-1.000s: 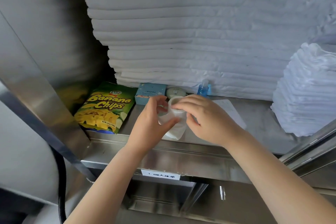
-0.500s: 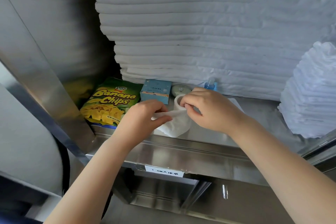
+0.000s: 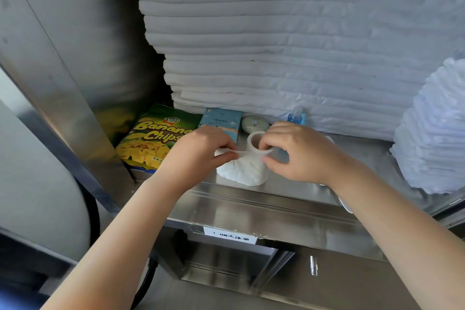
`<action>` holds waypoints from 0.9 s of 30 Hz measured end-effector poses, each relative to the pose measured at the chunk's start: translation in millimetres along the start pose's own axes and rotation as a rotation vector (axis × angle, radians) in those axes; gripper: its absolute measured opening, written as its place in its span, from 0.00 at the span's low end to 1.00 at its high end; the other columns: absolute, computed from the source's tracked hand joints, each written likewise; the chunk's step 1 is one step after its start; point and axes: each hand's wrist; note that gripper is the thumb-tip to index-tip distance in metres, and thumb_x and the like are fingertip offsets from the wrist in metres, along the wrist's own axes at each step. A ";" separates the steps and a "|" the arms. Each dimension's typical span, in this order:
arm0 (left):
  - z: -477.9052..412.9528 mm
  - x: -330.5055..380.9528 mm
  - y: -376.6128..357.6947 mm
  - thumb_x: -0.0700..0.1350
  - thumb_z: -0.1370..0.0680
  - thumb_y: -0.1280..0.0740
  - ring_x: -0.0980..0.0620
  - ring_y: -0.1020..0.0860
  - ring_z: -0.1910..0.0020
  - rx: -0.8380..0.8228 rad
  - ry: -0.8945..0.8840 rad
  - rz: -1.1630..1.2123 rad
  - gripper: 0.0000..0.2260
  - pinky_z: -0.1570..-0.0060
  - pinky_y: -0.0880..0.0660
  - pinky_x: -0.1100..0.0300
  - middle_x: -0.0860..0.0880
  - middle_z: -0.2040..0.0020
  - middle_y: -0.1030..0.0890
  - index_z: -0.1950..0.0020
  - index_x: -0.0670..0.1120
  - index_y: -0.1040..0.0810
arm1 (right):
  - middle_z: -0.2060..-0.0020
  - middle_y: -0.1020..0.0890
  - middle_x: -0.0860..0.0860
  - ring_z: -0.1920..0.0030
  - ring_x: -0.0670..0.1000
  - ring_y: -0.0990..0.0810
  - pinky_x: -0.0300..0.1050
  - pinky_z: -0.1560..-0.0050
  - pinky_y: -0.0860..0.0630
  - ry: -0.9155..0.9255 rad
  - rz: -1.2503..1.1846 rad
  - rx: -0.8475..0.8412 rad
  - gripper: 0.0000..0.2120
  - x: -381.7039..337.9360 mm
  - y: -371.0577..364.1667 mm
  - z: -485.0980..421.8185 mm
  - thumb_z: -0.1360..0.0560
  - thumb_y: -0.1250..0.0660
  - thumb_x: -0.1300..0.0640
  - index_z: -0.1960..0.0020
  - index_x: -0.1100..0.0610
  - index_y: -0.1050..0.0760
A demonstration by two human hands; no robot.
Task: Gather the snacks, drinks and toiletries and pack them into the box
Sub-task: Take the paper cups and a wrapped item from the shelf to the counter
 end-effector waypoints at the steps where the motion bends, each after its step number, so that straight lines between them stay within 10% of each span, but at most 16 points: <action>1: -0.8 0.2 -0.5 0.47 0.26 0.29 0.52 0.25 0.58 0.007 -0.007 -0.009 0.05 0.60 0.26 0.54 0.51 0.59 0.20 0.55 0.46 0.18 | 0.64 0.25 0.45 0.59 0.45 0.30 0.39 0.61 0.32 0.002 -0.003 0.006 0.10 0.3 -0.4 0.2 0.27 0.33 0.49 0.60 0.55 0.27; 13: -8.5 4.6 -0.7 0.44 0.26 0.29 0.46 0.24 0.60 0.027 -0.149 -0.101 0.15 0.64 0.28 0.55 0.48 0.60 0.20 0.39 0.48 0.21 | 0.60 0.25 0.40 0.56 0.38 0.31 0.34 0.54 0.33 -0.022 -0.112 0.012 0.05 5.1 -4.1 -0.5 0.28 0.28 0.53 0.54 0.52 0.22; 27: -12.8 12.7 -5.4 0.44 0.27 0.28 0.45 0.22 0.60 0.082 -0.143 -0.056 0.07 0.64 0.25 0.52 0.47 0.61 0.19 0.50 0.45 0.16 | 0.63 0.28 0.40 0.58 0.43 0.33 0.40 0.54 0.35 -0.035 0.005 0.077 0.09 -11.9 -6.6 -5.5 0.30 0.27 0.51 0.57 0.55 0.22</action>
Point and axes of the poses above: each hand's wrist, its own z-axis away from the middle knuckle, its own y-axis out of the back of the hand, x = y × z
